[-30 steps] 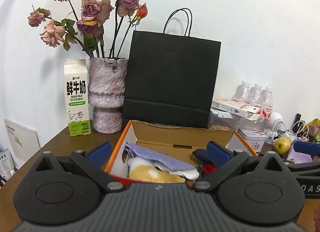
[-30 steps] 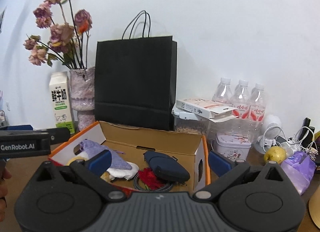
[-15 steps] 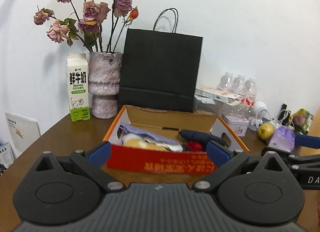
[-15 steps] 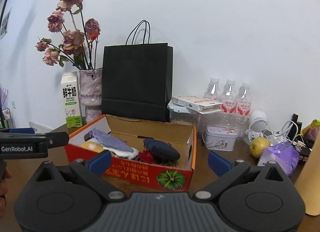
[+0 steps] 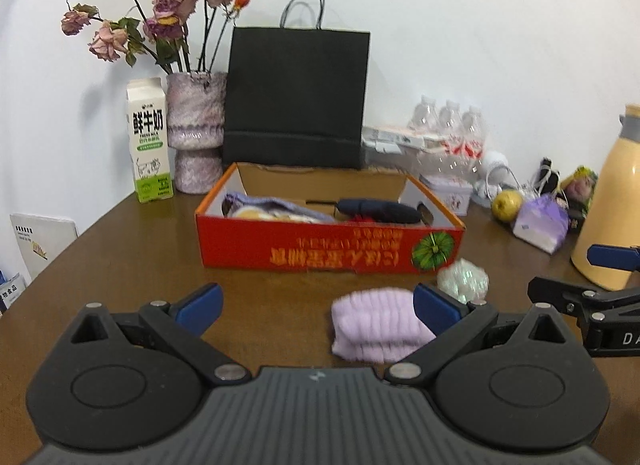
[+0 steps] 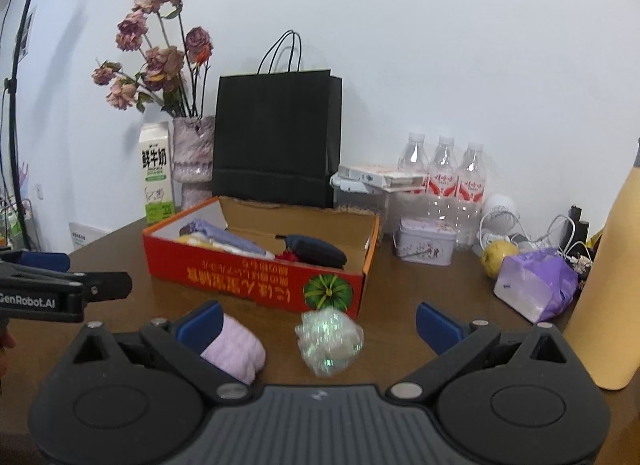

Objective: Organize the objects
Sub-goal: 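Withdraw both tools from the box toward the lavender towel and plastic bag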

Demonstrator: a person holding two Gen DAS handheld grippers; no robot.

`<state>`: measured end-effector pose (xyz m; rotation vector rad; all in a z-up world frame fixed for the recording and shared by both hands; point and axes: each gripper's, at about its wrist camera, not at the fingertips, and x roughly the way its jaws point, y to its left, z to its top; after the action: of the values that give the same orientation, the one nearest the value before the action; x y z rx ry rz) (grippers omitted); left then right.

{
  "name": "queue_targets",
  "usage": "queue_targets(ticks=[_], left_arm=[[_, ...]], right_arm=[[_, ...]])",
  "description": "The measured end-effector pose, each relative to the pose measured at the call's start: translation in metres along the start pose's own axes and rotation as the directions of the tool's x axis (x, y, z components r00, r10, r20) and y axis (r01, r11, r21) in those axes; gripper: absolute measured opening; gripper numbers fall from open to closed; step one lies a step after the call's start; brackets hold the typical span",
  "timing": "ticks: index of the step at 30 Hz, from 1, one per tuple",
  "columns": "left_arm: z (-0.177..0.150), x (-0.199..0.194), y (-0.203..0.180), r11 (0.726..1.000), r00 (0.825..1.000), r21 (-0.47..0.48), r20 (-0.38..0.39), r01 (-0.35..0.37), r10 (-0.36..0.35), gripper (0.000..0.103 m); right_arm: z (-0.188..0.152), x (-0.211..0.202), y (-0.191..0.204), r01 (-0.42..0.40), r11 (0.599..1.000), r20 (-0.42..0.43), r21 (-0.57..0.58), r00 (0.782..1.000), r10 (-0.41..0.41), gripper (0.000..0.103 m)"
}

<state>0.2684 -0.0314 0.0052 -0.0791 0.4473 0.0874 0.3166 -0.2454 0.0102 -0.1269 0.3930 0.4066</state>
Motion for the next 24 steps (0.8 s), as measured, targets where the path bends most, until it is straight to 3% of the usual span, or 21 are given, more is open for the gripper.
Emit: queue_targets(ticks=[12,24], left_arm=[[-0.019,0.007,-0.029,0.998,0.998,0.055,-0.063,0.027,-0.023,0.103],[-0.018,0.072,-0.068,0.993,0.992,0.119,-0.129,0.013,0.002,0.103]], right_arm=[[-0.041,0.009,-0.030,0.012,1.000,-0.078,0.021,0.997,-0.010,0.103],[-0.051,0.022,-0.073,0.062,0.991,-0.098,0.122,0.994,-0.050,0.103]])
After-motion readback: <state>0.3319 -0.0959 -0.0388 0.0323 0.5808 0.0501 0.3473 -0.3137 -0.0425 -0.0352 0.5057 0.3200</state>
